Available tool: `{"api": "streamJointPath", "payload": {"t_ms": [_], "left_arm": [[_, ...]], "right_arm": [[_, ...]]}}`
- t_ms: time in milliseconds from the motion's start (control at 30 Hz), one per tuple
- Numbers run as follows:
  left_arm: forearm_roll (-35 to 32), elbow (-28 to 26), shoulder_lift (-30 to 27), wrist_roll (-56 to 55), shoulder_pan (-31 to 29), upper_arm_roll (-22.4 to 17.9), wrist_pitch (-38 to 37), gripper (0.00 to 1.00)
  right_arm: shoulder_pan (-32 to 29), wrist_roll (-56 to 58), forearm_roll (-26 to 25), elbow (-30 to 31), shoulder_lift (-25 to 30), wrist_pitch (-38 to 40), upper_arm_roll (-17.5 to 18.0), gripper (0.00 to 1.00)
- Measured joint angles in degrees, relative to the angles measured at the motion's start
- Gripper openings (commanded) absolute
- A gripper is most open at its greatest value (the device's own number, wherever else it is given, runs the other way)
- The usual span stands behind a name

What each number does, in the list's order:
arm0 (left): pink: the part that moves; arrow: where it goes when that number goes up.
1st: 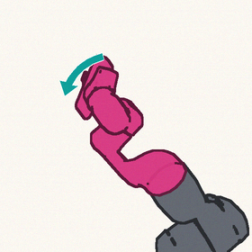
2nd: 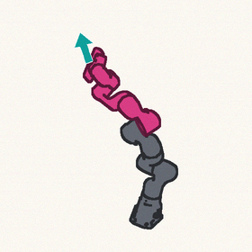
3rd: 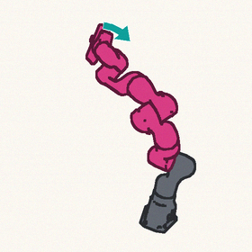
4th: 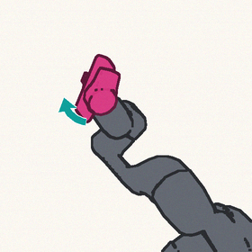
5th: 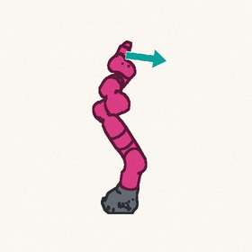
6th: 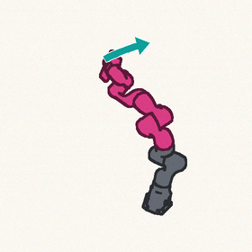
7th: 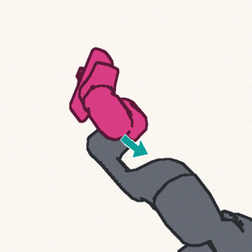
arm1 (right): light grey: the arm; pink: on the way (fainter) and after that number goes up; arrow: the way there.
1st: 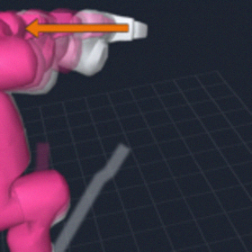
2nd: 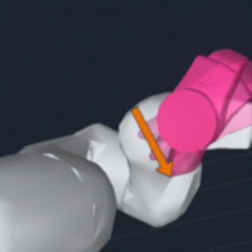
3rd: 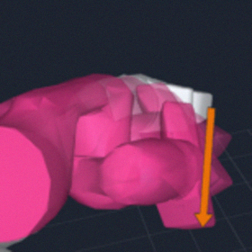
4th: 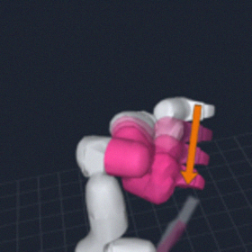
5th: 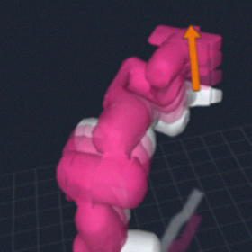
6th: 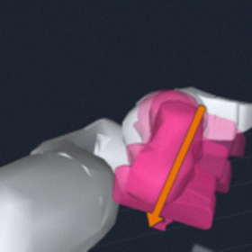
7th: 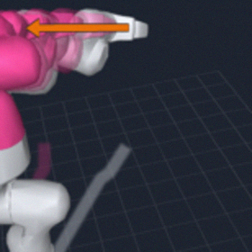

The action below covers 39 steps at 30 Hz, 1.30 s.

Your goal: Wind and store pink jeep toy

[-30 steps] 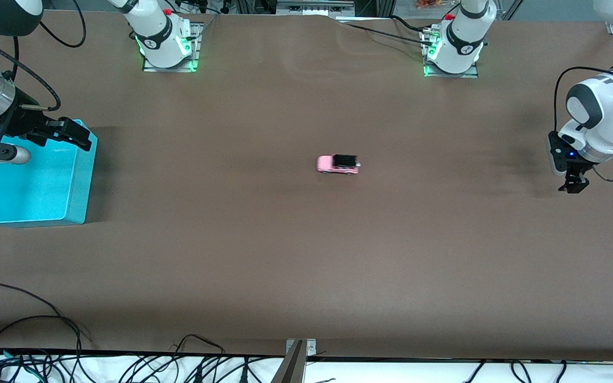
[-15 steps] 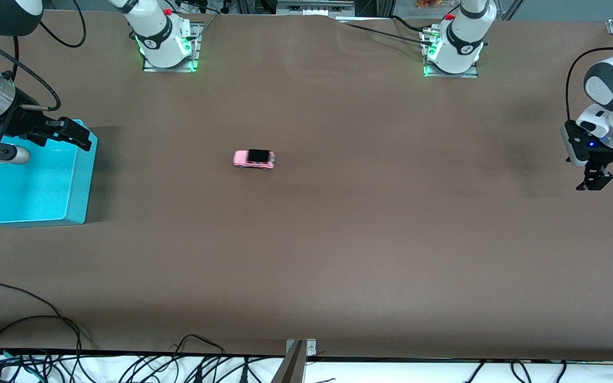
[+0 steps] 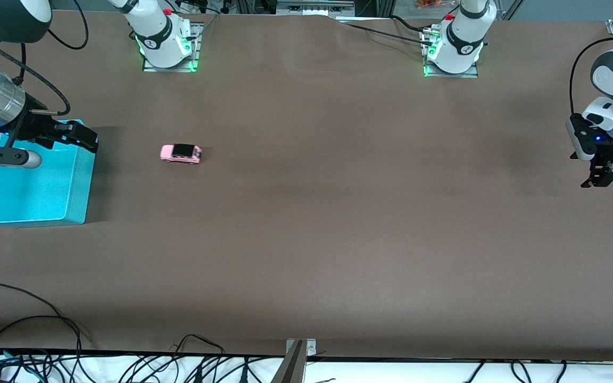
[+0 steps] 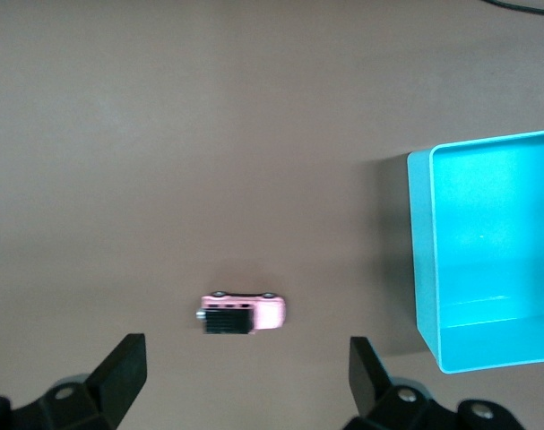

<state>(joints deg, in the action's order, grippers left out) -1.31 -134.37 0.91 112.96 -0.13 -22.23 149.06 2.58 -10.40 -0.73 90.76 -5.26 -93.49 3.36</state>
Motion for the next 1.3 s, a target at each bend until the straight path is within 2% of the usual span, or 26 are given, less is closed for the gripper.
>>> {"api": "streamJointPath", "payload": {"t_ms": [134, 501, 1035, 1168, 1302], "left_arm": [[0.0, 1.28, -1.18, 0.0, 0.12, 0.54, -2.77, 1.0], [0.0, 9.29, -2.11, -5.28, 0.29, 3.82, -14.93, 1.0], [-0.61, 17.65, -2.56, -25.95, 0.29, 4.26, -30.03, 1.0], [-0.61, 18.48, -3.36, -28.48, 0.27, 4.27, -31.86, 1.0], [-0.61, 19.58, -3.98, -31.53, 0.27, 4.27, -34.44, 1.0]], "right_arm": [[0.0, 0.0, 0.0, -0.02, -0.13, -0.03, 0.0, 1.0], [-0.09, -0.67, 0.0, -0.84, -0.18, 0.28, 0.0, 1.0], [0.4, -13.63, -0.16, -0.53, -3.04, 6.06, -0.02, 1.0], [0.34, -16.2, -0.19, 1.62, -2.82, 6.75, -0.93, 1.0], [0.19, -18.02, -0.19, 6.85, -1.24, 4.33, -1.81, 1.0]]}}
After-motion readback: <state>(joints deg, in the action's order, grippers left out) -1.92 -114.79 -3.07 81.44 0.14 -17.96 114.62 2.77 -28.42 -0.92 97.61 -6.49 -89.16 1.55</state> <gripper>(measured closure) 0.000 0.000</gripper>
